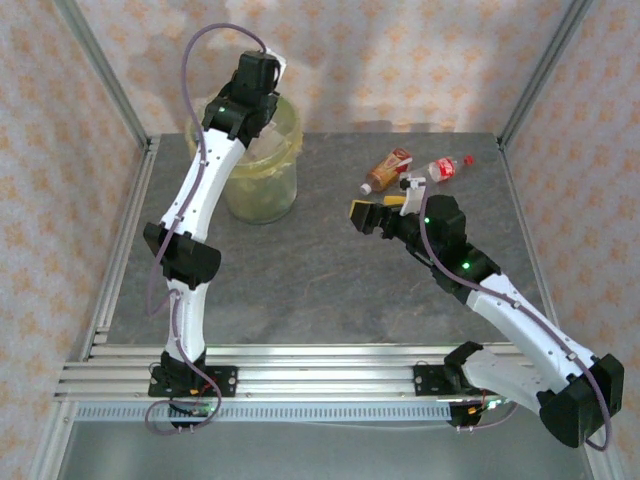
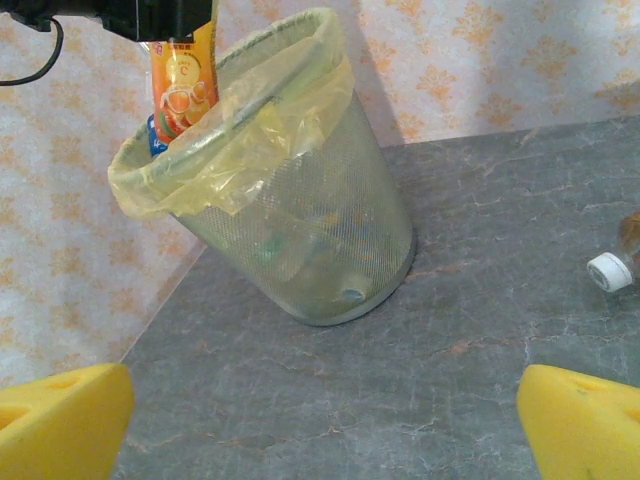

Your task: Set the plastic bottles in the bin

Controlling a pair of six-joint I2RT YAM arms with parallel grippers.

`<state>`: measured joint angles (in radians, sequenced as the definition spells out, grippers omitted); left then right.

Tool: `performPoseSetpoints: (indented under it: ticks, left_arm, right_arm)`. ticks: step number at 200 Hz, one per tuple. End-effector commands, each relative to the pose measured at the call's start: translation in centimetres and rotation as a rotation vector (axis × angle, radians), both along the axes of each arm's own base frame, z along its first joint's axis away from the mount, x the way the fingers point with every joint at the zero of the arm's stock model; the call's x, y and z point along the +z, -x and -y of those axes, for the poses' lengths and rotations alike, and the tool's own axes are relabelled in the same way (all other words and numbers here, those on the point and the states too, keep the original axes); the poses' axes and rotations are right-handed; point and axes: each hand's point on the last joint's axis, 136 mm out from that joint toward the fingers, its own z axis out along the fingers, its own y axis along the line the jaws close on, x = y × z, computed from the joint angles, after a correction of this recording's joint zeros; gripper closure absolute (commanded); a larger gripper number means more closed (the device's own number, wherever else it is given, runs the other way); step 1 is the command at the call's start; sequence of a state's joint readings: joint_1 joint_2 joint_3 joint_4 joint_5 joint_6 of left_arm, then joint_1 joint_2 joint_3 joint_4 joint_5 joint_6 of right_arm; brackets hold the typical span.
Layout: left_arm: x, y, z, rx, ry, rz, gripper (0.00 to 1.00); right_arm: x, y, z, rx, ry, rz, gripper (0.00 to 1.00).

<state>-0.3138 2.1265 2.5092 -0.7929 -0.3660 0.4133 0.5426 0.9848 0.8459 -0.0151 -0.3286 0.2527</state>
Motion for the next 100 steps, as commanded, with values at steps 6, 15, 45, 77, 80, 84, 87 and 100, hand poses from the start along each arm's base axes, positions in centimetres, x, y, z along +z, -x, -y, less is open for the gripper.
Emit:
performPoseSetpoints:
  ticks: [6, 15, 45, 77, 80, 84, 87, 100]
  left_arm:
    - [-2.1, 0.1, -1.7, 0.061, -0.036, -0.061, 0.46]
    - [-2.6, -0.1, -1.4, 0.057, -0.016, -0.065, 0.45]
    - [-2.8, -0.8, 0.0, 0.024, 0.095, -0.044, 0.49]
    - [-0.2, -1.2, 0.8, 0.011, 0.189, 0.042, 0.5]
    - [0.2, -1.2, 0.8, 0.009, 0.197, 0.054, 0.49]
    - [0.6, -1.2, 0.9, 0.004, 0.208, 0.066, 0.49]
    - [0.9, -1.2, 1.0, 0.0, 0.215, 0.074, 0.49]
    - [2.4, -1.1, 1.2, -0.009, 0.247, 0.118, 0.49]
  right_arm:
    - [0.2, -0.4, 0.1, -0.02, -0.018, 0.008, 0.01]
    - [0.0, -0.5, 0.0, -0.02, -0.02, 0.003, 0.01]
    - [-0.2, -0.5, -0.2, -0.009, -0.024, -0.007, 0.01]
    - [-0.6, -0.6, -0.3, -0.008, -0.021, -0.016, 0.01]
    - [-0.7, -0.6, -0.3, -0.008, -0.02, -0.017, 0.01]
    - [-0.7, -0.6, -0.3, -0.008, -0.02, -0.016, 0.01]
    - [-0.6, -0.6, -0.3, -0.007, -0.023, -0.017, 0.01]
    - [-0.7, -0.6, -0.6, 0.003, -0.023, -0.017, 0.01]
